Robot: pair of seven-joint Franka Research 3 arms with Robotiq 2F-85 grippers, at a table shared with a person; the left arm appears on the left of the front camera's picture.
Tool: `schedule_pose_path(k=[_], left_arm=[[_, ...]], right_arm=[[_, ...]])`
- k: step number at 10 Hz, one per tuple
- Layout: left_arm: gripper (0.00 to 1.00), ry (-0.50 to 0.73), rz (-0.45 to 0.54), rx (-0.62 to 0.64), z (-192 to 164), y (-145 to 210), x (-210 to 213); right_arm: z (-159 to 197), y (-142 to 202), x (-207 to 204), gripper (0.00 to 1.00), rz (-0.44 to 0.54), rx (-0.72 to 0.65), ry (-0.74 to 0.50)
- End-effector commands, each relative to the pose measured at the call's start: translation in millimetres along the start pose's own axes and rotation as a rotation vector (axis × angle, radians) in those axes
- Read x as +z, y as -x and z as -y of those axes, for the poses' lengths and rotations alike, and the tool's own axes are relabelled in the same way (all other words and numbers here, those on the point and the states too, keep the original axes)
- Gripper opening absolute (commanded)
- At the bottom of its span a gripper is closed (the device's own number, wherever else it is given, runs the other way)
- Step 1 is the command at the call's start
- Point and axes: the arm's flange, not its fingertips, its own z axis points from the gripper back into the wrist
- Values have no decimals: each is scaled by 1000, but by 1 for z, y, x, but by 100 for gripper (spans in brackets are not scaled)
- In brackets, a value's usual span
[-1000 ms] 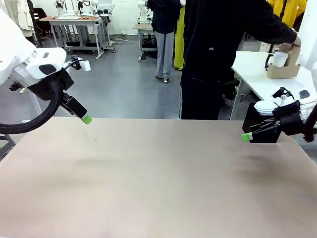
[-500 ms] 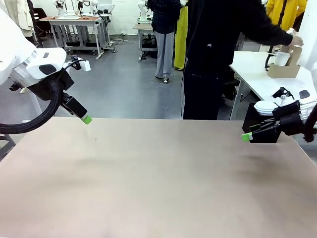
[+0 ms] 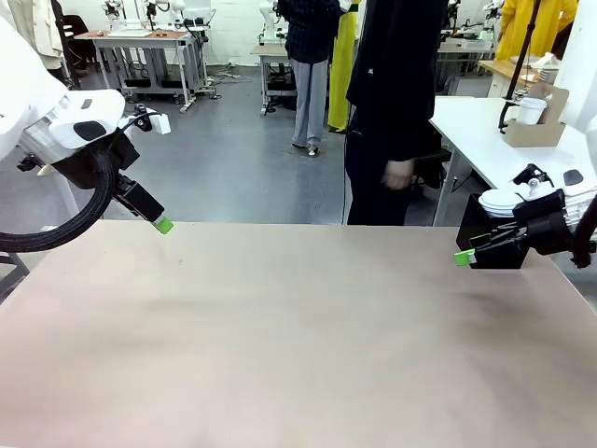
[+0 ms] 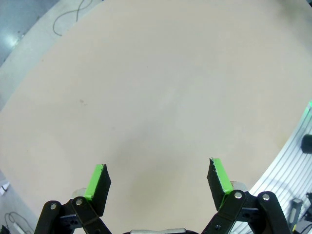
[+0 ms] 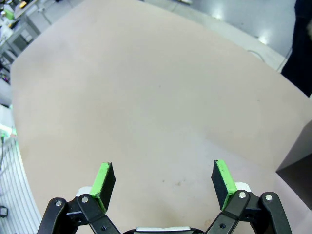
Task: Pour a drink into a cup and package it in a carrier.
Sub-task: Insert the held 600 ml Paper Cup into the Cup Carrier.
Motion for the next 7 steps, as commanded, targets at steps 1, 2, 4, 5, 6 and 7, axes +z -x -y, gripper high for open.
schedule_pose_path(k=[1, 2, 4, 5, 6, 7], left_arm=[[100, -6, -9, 11, 1, 0, 2], [100, -6, -9, 11, 1, 0, 2], [100, -6, -9, 11, 1, 0, 2], [100, -6, -9, 11, 1, 0, 2], [100, -6, -9, 11, 1, 0, 2], [100, -6, -9, 11, 1, 0, 2]], right_arm=[[0, 0, 0, 100, -7, 4, 11], [0, 0, 0, 100, -7, 4, 11], [0, 0, 0, 100, -7, 4, 11], [0, 0, 0, 100, -7, 4, 11], [0, 0, 0, 100, -7, 4, 11], [0, 0, 0, 100, -7, 4, 11]])
